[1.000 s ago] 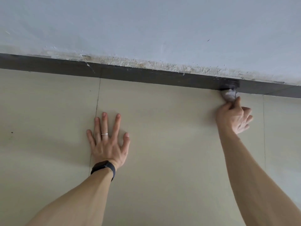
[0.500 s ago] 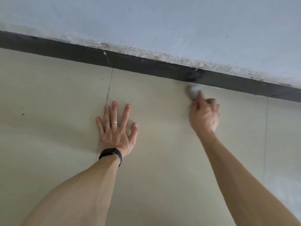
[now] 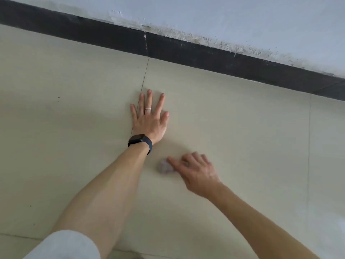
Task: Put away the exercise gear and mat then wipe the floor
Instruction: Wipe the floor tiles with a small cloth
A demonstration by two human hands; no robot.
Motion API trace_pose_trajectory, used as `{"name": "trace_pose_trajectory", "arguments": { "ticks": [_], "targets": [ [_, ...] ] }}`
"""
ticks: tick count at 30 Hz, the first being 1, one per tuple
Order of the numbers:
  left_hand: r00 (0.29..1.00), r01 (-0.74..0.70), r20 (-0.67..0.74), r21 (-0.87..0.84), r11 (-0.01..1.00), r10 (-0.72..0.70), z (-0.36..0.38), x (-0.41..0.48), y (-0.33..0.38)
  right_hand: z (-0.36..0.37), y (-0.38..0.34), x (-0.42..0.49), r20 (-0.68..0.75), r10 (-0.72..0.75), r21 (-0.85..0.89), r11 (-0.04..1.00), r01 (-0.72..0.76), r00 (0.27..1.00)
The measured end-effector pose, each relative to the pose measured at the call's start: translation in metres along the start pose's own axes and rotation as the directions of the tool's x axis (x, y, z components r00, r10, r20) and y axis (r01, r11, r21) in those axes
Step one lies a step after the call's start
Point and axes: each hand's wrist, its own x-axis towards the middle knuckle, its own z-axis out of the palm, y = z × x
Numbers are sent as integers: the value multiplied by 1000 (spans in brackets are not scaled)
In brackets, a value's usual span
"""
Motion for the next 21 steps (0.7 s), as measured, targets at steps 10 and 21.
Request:
{"name": "trace_pose_trajectory", "arguments": {
  "ticks": [10, 21],
  "targets": [
    [969, 148, -189, -61, 987, -157, 13, -164, -113, 34, -148, -63, 106, -181, 141, 976, 166, 978],
    [975, 214, 60, -19, 977, -213, 19, -219, -146, 25, -121, 25, -15, 489, 150, 863, -482, 872]
  ]
}}
